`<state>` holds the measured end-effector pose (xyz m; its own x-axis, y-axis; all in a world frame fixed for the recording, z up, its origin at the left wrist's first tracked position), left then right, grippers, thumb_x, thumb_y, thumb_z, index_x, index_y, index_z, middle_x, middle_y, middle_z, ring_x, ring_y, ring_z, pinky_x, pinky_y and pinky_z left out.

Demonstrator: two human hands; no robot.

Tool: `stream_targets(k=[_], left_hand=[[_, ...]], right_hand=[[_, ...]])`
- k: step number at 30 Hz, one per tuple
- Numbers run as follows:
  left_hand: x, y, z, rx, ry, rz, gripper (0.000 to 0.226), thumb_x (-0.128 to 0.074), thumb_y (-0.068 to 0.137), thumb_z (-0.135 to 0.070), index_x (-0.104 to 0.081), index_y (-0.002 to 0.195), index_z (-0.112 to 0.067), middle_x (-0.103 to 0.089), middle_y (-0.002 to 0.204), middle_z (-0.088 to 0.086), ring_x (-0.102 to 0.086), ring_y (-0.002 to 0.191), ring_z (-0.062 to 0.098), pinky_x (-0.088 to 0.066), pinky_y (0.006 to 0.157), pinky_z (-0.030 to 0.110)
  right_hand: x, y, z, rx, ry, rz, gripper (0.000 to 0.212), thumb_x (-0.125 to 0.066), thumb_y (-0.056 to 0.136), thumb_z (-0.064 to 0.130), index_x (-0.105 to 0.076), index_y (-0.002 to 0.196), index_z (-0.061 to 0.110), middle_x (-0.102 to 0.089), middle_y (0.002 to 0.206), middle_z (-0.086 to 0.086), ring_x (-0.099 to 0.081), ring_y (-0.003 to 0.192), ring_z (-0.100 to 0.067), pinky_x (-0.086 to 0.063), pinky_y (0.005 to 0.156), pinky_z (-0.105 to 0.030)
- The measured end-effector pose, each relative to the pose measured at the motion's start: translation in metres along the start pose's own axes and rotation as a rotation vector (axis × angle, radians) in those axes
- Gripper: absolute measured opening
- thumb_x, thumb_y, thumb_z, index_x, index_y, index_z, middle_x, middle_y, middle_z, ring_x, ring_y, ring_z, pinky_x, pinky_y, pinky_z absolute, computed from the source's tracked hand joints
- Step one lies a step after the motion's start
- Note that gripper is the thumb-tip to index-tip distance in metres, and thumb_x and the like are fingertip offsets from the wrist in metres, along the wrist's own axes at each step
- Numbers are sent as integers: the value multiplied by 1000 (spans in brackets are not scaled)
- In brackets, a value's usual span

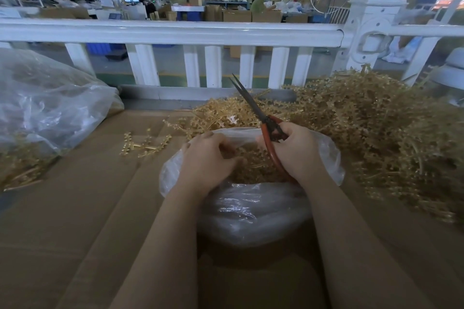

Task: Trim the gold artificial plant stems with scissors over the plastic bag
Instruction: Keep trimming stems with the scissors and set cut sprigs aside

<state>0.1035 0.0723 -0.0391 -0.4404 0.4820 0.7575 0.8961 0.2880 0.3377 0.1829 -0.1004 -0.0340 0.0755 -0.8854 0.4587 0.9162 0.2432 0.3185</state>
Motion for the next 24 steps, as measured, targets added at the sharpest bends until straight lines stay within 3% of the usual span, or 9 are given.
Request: stream_targets(k=[3,6,8,12,15,19,22,24], left_hand=[[6,-4,-6,56,-478,-30,22,-80,82,-21,-59,79,-16,-70,82,2,-66,78,21,-54,68,31],[10,-5,-13,75,-948,-25,20,-68,91,-6,-50,84,-10,-73,80,10,-70,68,19,-54,58,27],[13,-4,-15,81,-1090,-18,18,-63,93,-4,-47,87,-11,-74,79,10,-70,65,17,-49,55,25],[11,-2,-16,102,-1225,-24,20,-61,94,-4,-47,85,-13,-75,76,6,-70,62,13,-49,50,20],[10,-1,-16,113,-1296,-51,18,-61,94,-5,-47,85,-13,-74,76,7,-68,60,12,-51,51,19],[7,-2,-17,141,-1311,-50,15,-62,93,-10,-47,93,-9,-74,80,7,-66,61,16,-57,60,28],[7,-4,-21,143,-1255,38,30,-74,77,-16,-48,92,-15,-75,80,5,-69,65,15,-56,63,26],[6,-5,-23,167,-1200,105,45,-80,65,-18,-52,100,-16,-75,80,4,-70,70,16,-54,65,25]], right_hand=[[2,-1,2,12,49,-19,19,-78,86,40,-63,76,36,-64,65,34,-60,66,14,-41,53,-4],[5,-2,4,23,141,-53,17,-81,84,35,-65,77,33,-63,59,28,-60,58,11,-40,49,-5],[7,-2,4,-3,201,-55,18,-81,84,36,-69,77,25,-63,55,20,-58,52,4,-39,49,-9],[10,-4,8,-60,424,5,13,-79,87,28,-74,82,18,-69,61,10,-63,59,-1,-47,57,-15],[12,-6,11,-39,563,77,13,-76,88,17,-72,76,19,-59,49,13,-55,43,2,-41,45,-8],[12,-5,11,-59,610,120,20,-79,84,23,-76,65,30,-48,46,6,-39,38,-6,-33,41,-15],[12,-5,12,-93,687,89,9,-83,74,31,-76,70,28,-51,56,-3,-39,40,-9,-32,41,-20],[12,-3,10,-99,731,74,14,-84,70,34,-74,75,25,-50,68,-13,-38,43,-11,-29,42,-24]])
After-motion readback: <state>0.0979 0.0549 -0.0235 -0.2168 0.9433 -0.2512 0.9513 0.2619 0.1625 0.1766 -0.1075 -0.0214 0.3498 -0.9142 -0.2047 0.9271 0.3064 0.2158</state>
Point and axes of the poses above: each hand's wrist, its own y-axis towards the middle knuckle, its own x-axis out of the back of the hand, z = x × y, the point moved 3 cm from there along y, towards the middle knuckle
